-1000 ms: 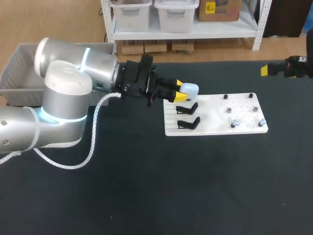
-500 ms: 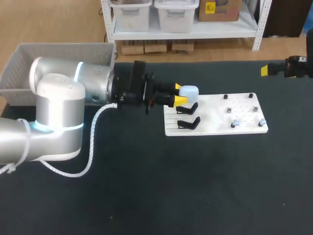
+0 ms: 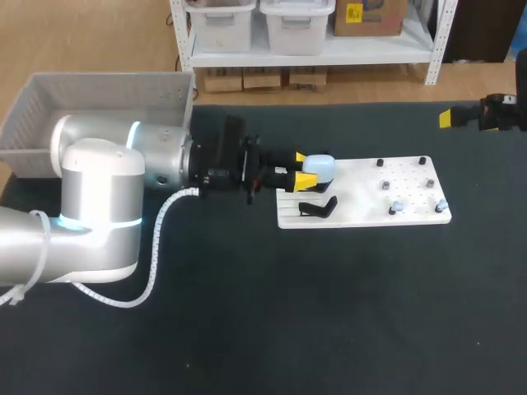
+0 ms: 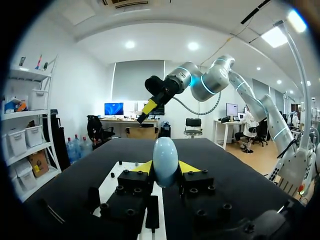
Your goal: Pick up each earbud case from the left stands, insert the matching earbuds, close the lid, and place the case in the box.
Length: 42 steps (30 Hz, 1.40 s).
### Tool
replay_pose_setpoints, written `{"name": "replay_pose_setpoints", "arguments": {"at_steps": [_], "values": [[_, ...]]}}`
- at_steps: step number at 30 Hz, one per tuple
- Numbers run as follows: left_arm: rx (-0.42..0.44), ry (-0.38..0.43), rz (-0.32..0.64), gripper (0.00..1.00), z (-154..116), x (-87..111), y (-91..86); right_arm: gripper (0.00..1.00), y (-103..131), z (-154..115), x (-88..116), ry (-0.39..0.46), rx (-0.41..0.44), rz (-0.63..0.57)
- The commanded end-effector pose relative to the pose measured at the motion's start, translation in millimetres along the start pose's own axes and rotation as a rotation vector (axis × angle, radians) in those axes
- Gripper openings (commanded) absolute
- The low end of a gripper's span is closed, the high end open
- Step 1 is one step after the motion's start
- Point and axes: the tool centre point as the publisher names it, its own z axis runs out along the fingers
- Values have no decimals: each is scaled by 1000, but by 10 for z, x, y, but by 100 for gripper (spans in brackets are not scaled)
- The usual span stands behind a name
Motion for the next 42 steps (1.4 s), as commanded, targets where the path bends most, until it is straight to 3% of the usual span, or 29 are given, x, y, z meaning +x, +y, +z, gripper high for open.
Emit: {"name": "replay_pose_setpoints", "arguments": {"at_steps": [1, 8, 16, 25, 42], "values": [[-10, -2, -2, 0, 32, 10, 20, 100, 1, -4, 1, 0, 0, 0], [-10, -2, -2, 0, 32, 10, 20, 100, 442, -124, 205, 21, 28, -167], [-10, -2, -2, 0, 32, 10, 20, 100, 962, -87, 432, 90, -61, -224], [-10, -2, -2, 0, 32, 10, 20, 100, 1439, 147, 569, 200, -147, -264], [-10, -2, -2, 0, 32, 10, 20, 100, 1742, 475, 756, 304, -173, -298]]}}
